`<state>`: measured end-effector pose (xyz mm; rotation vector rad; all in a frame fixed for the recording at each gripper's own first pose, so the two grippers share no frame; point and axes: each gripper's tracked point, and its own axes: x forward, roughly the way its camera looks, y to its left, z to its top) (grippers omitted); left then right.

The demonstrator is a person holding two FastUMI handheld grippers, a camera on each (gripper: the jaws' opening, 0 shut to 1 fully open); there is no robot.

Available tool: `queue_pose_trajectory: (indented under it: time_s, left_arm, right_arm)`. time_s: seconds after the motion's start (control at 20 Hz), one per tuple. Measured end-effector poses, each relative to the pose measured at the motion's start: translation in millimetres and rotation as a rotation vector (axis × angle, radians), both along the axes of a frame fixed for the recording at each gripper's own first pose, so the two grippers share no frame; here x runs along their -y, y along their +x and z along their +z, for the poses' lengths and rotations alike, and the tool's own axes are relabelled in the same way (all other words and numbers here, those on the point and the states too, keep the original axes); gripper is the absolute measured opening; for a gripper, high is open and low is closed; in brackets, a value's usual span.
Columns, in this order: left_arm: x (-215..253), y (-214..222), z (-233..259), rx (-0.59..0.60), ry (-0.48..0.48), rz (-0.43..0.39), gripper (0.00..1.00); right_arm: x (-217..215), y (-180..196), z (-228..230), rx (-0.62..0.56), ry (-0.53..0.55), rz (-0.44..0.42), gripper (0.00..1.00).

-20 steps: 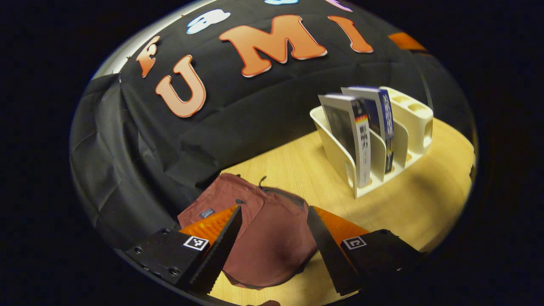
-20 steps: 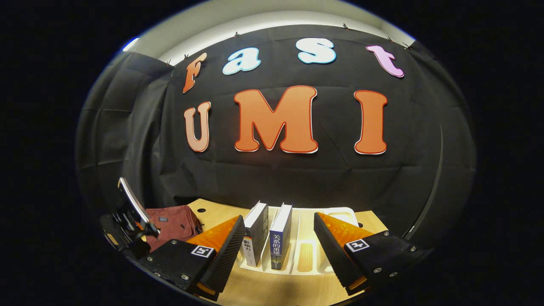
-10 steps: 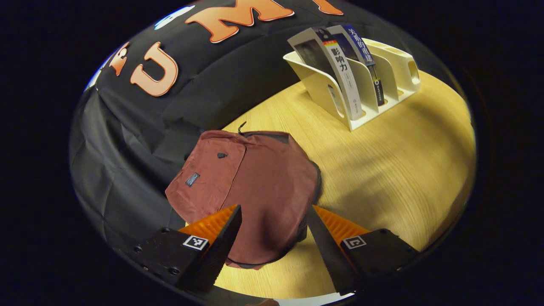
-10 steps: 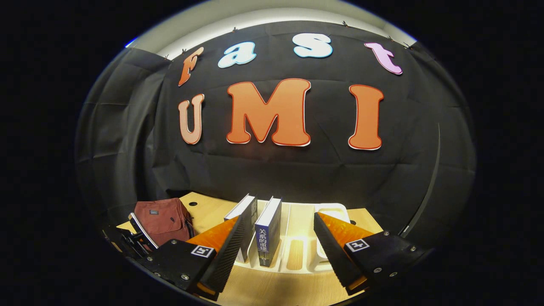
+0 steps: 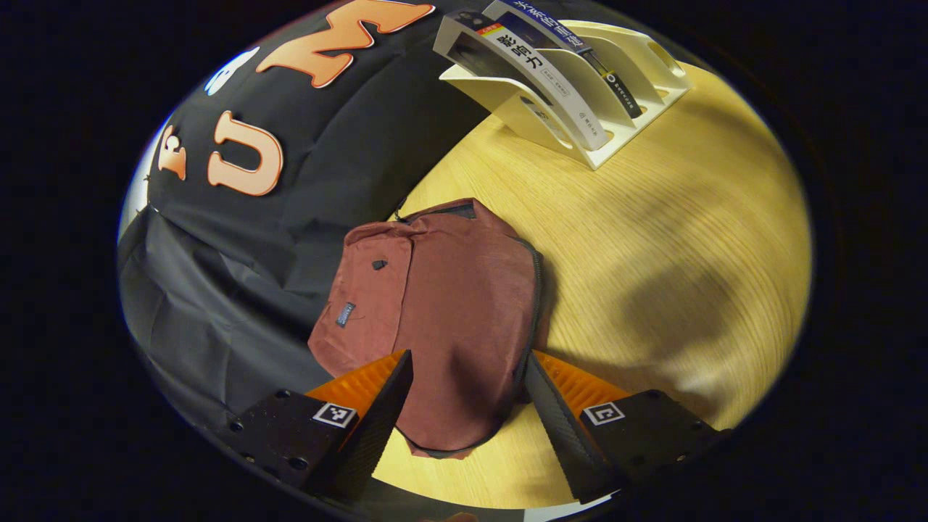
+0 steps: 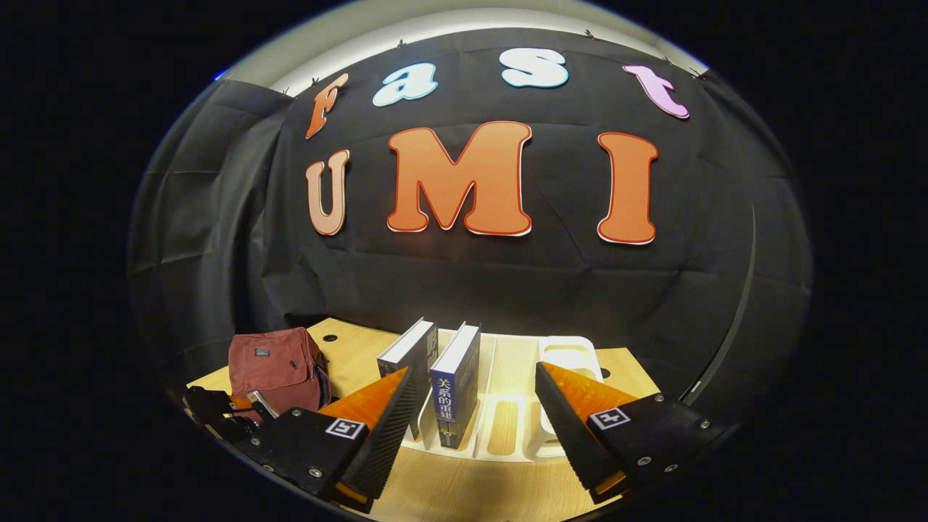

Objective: Open the schoolbag, grab two books from the bookshelf and put them into the schoolbag.

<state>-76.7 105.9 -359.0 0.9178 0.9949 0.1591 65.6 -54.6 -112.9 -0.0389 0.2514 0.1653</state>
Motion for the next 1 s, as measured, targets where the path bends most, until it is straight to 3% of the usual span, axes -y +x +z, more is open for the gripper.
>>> queue_pose_trajectory:
  time_s: [0.45,0.75,1.0]
  left_arm:
    - [1.5,5.5,-4.7,-0.005,0.09,-0.06,0.95]
    - [-9.2,22.4,30.0,0.078,0.15,-0.07,0.95]
    - [-26.8,28.9,10.5,0.011,0.218,-0.039,0.95]
  right_arm:
    - [10.0,1.3,-2.3,0.001,0.021,-0.004,0.96]
    - [21.1,1.9,0.8,0.013,0.036,-0.018,0.96]
    - [33.1,4.1,15.2,0.038,0.057,-0.033,0.97]
